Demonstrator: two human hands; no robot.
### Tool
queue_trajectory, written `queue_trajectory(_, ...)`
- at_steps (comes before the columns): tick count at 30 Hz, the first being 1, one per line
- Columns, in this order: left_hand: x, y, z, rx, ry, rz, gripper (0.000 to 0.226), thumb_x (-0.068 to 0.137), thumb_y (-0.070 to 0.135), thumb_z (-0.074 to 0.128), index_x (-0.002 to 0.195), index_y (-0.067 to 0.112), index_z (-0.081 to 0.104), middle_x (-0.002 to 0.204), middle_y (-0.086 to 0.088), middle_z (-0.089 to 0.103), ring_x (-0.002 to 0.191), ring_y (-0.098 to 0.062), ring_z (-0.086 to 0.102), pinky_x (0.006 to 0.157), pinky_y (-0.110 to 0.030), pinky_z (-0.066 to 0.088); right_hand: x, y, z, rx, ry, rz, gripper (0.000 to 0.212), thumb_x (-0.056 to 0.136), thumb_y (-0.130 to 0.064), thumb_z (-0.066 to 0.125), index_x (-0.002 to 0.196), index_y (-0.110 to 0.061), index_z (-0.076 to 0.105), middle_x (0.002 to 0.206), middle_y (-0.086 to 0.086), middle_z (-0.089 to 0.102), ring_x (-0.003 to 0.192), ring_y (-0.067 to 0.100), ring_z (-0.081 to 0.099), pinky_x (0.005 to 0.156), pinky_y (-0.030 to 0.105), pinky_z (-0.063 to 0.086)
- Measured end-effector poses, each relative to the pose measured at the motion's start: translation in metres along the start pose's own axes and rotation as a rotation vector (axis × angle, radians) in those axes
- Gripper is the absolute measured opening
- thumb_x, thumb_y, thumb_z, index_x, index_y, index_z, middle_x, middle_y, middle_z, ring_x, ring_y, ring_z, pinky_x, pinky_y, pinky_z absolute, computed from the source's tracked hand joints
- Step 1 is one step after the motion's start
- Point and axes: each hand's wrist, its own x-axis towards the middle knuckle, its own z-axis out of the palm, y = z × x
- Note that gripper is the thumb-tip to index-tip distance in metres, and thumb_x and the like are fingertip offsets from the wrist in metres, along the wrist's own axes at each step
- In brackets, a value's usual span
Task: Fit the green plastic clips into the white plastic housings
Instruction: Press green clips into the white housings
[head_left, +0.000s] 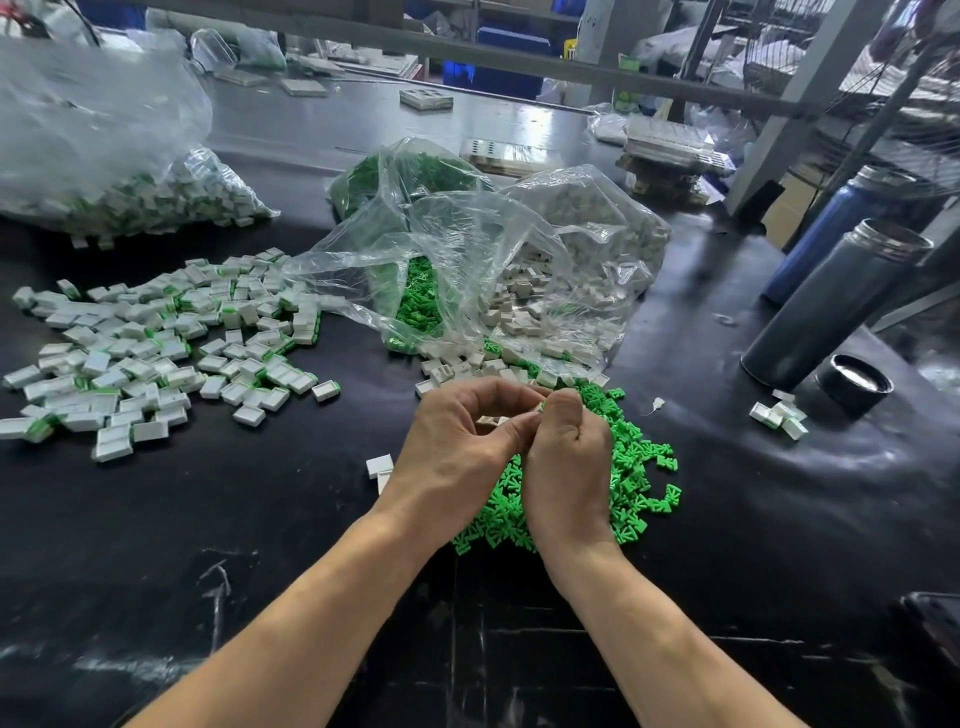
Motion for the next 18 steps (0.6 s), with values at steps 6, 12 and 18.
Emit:
queue_trajectory(6,0.002,-0.001,-0.003,0.010,-0.011,-0.028,0.006,0.090,0.008,0.076,0.095,0.010,0.078,0.105,0.002,0.078,0.103,-0.015,0.073,0.094,-0.049,0.057,0.001,0.004,-0.001,-0.001,-0.033,0.040,0.049,0.099,-0.040,0.034,0.075,-0.023,0.073,0.070,-0.016,0.073,0.067,-0.002,0.067,0.058,0.013,0.048)
queue_trajectory(12,0.008,-0.005,-0.015,0.069,0.081,-0.068,0.005,0.087,0.016,0.080,0.091,0.016,0.077,0.085,0.003,0.078,0.078,-0.006,0.070,0.078,-0.028,0.059,0.008,0.004,-0.018,-0.073,-0.112,0.018,0.057,0.109,-0.046,0.037,0.070,-0.022,0.070,0.055,-0.014,0.058,0.049,0.000,0.049,0.049,0.014,0.036)
queue_trajectory(18,0.010,-0.006,-0.022,0.059,0.098,-0.077,0.006,0.087,0.008,0.078,0.093,0.009,0.079,0.084,-0.005,0.078,0.074,-0.005,0.069,0.067,-0.015,0.053,0.014,0.003,-0.029,-0.111,-0.246,-0.078,0.009,0.101,-0.026,0.067,0.096,-0.023,0.074,0.078,-0.009,0.071,0.065,0.003,0.059,0.062,0.023,0.044)
